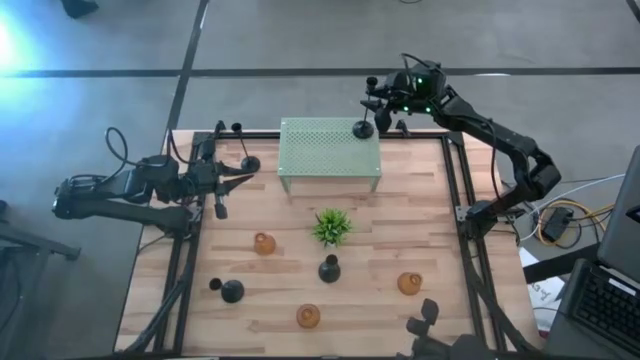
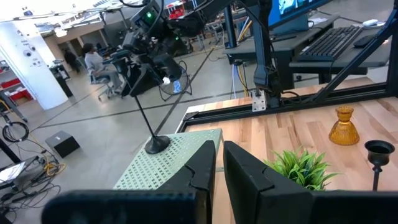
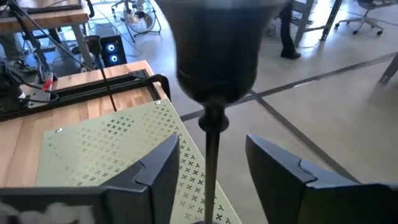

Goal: Pick & Place candle stick holders
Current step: Put the black candle holder on the shelf

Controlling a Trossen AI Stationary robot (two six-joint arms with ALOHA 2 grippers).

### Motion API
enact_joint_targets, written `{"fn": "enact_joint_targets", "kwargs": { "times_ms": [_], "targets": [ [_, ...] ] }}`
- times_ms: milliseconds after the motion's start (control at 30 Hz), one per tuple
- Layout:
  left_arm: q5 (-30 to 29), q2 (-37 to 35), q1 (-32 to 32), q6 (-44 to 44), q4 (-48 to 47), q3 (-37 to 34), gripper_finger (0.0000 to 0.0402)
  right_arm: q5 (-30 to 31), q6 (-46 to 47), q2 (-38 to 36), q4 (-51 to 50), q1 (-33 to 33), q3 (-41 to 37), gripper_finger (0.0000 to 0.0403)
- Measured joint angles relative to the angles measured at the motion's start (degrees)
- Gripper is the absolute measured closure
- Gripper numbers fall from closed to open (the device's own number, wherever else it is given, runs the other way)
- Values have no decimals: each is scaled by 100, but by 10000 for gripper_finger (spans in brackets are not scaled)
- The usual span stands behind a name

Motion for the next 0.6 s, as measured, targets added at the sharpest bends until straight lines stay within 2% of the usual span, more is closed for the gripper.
{"fn": "enact_joint_targets", "kwargs": {
  "times_ms": [200, 400, 600],
  "targets": [
    [0, 0, -1, 2, 0, 0, 364, 43, -196, -335, -803, -44, 116, 198],
    [-29, -2, -1, 120, 0, 0, 364, 287, -403, -810, -1865, -46, 177, 200],
    [-426, -2, -1, 130, 0, 1, 364, 470, -402, -1329, -2747, -46, 167, 201]
  ]
}}
